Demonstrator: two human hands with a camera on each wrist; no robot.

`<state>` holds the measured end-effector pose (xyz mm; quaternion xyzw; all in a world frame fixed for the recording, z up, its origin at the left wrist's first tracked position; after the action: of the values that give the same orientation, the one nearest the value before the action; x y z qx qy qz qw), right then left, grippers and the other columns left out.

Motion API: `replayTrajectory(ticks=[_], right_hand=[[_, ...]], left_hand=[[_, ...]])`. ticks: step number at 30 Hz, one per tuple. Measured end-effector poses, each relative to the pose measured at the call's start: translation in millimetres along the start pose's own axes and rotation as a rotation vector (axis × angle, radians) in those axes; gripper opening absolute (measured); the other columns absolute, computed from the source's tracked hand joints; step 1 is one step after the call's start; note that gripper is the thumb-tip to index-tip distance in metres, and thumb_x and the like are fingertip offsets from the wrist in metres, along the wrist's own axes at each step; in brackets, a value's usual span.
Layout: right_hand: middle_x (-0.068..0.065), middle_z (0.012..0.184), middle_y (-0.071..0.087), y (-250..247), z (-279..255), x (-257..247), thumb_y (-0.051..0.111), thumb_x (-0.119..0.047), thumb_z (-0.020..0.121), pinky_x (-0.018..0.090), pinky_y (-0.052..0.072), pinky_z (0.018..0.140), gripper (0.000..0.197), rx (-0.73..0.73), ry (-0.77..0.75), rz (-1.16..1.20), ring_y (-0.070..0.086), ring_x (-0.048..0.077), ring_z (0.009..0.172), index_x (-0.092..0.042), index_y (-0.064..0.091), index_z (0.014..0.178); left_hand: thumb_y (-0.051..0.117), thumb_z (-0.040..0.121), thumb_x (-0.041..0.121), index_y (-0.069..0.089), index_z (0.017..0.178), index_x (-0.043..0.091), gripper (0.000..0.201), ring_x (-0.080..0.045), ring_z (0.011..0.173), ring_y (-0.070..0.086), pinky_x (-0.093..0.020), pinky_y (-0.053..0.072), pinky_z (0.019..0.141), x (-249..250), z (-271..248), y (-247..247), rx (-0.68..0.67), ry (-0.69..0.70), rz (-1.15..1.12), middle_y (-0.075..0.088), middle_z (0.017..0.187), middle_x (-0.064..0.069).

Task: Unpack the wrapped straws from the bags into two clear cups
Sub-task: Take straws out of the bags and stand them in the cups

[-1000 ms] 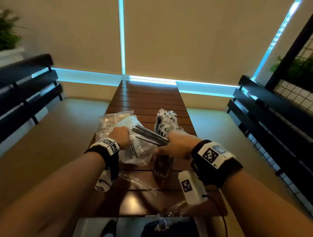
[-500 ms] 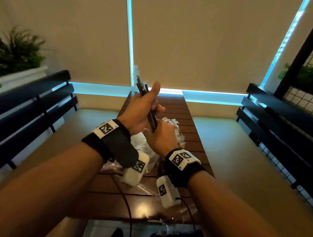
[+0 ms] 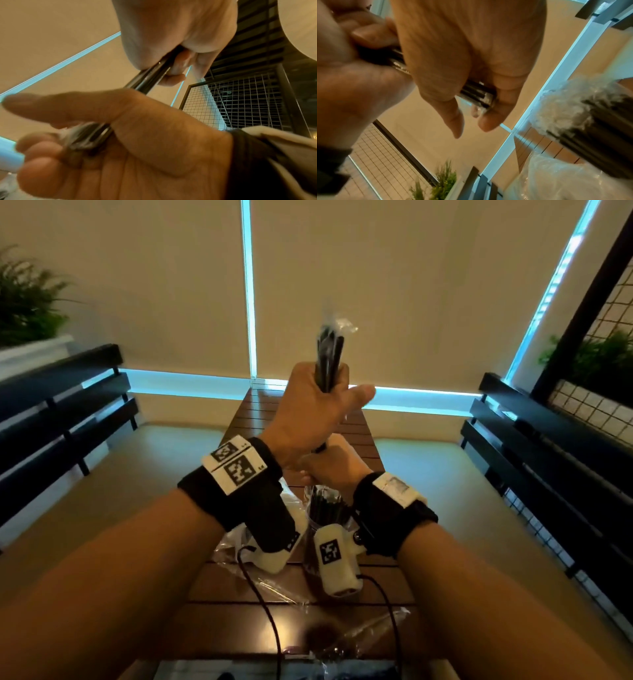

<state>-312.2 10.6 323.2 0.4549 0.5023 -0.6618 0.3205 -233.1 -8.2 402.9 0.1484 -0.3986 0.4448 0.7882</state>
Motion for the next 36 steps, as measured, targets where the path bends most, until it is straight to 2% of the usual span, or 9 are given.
replayTrajectory(ticks=[3, 6, 10, 15, 21, 28, 32, 34, 36], right_hand=[[-0.005, 0.102, 0.060, -14.6, -3.3, 17.1, 0.081, -0.045, 0.068, 0.032, 0.051, 0.077, 0.057, 0.088, -0.054, -0.323, 0.058, 0.013, 0.091, -0.022, 0.053, 0.113], [-0.007, 0.123, 0.049, -28.8, -14.3, 48.0, 0.074, -0.071, 0.053, 0.043, 0.047, 0.092, 0.087, 0.311, -0.061, -0.562, 0.050, 0.016, 0.113, -0.036, 0.038, 0.124], [0.001, 0.139, 0.035, -25.7, -25.8, 105.9, 0.079, -0.065, 0.047, 0.048, 0.042, 0.103, 0.115, 0.307, 0.109, -0.472, 0.042, 0.024, 0.127, -0.031, 0.021, 0.140], [0.002, 0.132, 0.047, -7.4, -24.9, 144.3, 0.086, -0.041, 0.058, 0.035, 0.045, 0.097, 0.097, 0.240, 0.185, -0.331, 0.050, 0.022, 0.121, -0.024, 0.030, 0.136], [0.002, 0.121, 0.058, -5.0, -13.8, 151.6, 0.077, -0.023, 0.069, 0.034, 0.051, 0.086, 0.071, 0.287, 0.167, -0.288, 0.059, 0.022, 0.110, -0.025, 0.033, 0.124], [-0.002, 0.123, 0.053, -5.4, -12.5, 158.0, 0.075, -0.028, 0.070, 0.030, 0.051, 0.084, 0.071, 0.252, 0.122, -0.251, 0.059, 0.020, 0.110, -0.029, 0.030, 0.125], [-0.010, 0.130, 0.040, -9.5, -16.4, 126.3, 0.060, -0.037, 0.070, 0.047, 0.046, 0.098, 0.071, 0.466, -0.086, -0.242, 0.048, 0.011, 0.115, -0.036, 0.030, 0.134], [-0.009, 0.129, 0.040, -15.5, -14.4, 93.7, 0.056, -0.038, 0.080, 0.046, 0.045, 0.098, 0.058, 0.594, -0.250, -0.255, 0.045, 0.009, 0.117, -0.032, 0.036, 0.134], [-0.006, 0.133, 0.043, -15.5, -9.0, 59.4, 0.050, -0.036, 0.087, 0.042, 0.042, 0.102, 0.052, 0.572, -0.407, -0.306, 0.044, 0.011, 0.122, -0.026, 0.041, 0.137]], left_hand=[[0.072, 0.083, 0.009, 0.037, 0.051, 0.020, 0.049, -0.023, 0.049, 0.042, -0.030, 0.041, 0.054, -19.5, 4.6, -5.6, 0.062, -0.046, 0.001, 0.035, 0.049, -0.007], [0.071, 0.081, 0.008, 0.036, 0.050, 0.023, 0.050, -0.022, 0.050, 0.042, -0.030, 0.039, 0.052, -48.2, 5.1, -15.5, 0.144, -0.123, 0.028, 0.036, 0.045, 0.005], [0.070, 0.082, 0.007, 0.035, 0.053, 0.020, 0.047, -0.023, 0.055, 0.042, -0.036, 0.042, 0.058, -89.6, -4.1, -13.1, 0.192, -0.216, 0.054, 0.035, 0.050, -0.002], [0.069, 0.083, 0.007, 0.038, 0.055, 0.019, 0.043, -0.018, 0.050, 0.041, -0.035, 0.043, 0.057, -126.5, -11.9, -0.7, 0.258, -0.360, -0.046, 0.036, 0.049, 0.003], [0.069, 0.082, 0.013, 0.037, 0.054, 0.022, 0.043, -0.018, 0.051, 0.038, -0.036, 0.042, 0.060, -157.6, -19.4, 6.3, 0.293, -0.470, -0.081, 0.034, 0.051, 0.003], [0.068, 0.087, 0.019, 0.041, 0.054, 0.022, 0.043, -0.017, 0.049, 0.044, -0.036, 0.045, 0.059, -193.3, -49.7, 19.6, 0.244, -0.482, -0.017, 0.042, 0.051, 0.001], [0.070, 0.088, 0.031, 0.044, 0.062, 0.024, 0.038, -0.021, 0.068, 0.055, -0.037, 0.050, 0.064, -190.2, -63.1, 31.0, 0.145, -0.383, 0.234, 0.056, 0.076, -0.009], [0.070, 0.088, 0.032, 0.047, 0.062, 0.026, 0.035, -0.028, 0.079, 0.057, -0.043, 0.052, 0.069, -193.3, -64.0, 31.0, 0.142, -0.357, 0.266, 0.057, 0.086, -0.014], [0.063, 0.087, 0.044, 0.052, 0.065, 0.021, 0.033, -0.027, 0.082, 0.057, -0.047, 0.052, 0.070, -200.2, -62.5, 27.0, 0.095, -0.345, 0.405, 0.056, 0.086, -0.007]])
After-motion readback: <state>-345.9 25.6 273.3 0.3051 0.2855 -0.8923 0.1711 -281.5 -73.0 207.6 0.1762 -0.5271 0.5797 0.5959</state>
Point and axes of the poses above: each hand's wrist, its own z-axis towards the middle knuckle, its own y-axis out of the palm, x = y × z, the point moved 2 cm from there along z, towards the middle knuckle
